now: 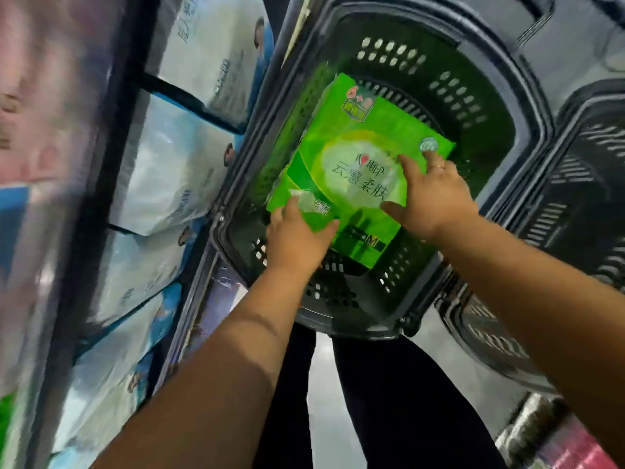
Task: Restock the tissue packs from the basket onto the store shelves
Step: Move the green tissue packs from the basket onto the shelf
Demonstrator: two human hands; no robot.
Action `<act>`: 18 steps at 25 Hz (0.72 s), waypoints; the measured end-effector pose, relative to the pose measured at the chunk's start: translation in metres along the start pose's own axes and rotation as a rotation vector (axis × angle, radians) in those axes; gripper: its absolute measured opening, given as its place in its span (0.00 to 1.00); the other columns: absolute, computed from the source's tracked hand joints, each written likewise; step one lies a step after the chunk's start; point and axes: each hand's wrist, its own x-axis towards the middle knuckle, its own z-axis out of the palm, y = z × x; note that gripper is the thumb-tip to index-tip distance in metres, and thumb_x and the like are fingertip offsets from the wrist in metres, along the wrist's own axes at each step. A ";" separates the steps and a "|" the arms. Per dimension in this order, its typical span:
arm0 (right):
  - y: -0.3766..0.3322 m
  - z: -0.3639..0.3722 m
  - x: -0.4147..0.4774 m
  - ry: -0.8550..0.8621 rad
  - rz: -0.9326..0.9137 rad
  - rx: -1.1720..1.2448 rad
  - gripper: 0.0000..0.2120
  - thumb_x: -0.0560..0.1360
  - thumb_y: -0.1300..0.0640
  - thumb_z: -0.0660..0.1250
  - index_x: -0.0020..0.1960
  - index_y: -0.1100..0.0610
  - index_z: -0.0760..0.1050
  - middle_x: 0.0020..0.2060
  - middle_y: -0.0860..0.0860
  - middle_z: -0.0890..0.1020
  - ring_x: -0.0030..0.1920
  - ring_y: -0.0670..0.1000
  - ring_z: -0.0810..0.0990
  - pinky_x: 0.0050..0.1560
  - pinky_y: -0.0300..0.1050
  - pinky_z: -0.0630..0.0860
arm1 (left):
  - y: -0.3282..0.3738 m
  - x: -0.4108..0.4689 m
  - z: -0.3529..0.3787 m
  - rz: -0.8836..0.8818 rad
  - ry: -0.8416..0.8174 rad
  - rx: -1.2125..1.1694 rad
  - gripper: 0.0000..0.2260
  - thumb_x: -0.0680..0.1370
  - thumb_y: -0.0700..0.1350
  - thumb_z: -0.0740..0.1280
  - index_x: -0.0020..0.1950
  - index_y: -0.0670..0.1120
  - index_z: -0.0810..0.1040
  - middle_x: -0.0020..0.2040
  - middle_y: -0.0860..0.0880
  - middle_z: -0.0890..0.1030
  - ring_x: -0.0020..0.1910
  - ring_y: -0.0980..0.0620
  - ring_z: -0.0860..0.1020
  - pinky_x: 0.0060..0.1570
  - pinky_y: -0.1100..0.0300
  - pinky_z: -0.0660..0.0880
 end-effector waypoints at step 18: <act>0.040 0.050 0.161 -0.014 0.069 0.154 0.63 0.56 0.42 0.81 0.78 0.49 0.45 0.74 0.59 0.60 0.74 0.64 0.57 0.72 0.65 0.57 | -0.037 0.065 0.133 -0.667 -0.034 -1.125 0.31 0.68 0.53 0.77 0.68 0.53 0.70 0.63 0.53 0.78 0.62 0.48 0.75 0.66 0.44 0.69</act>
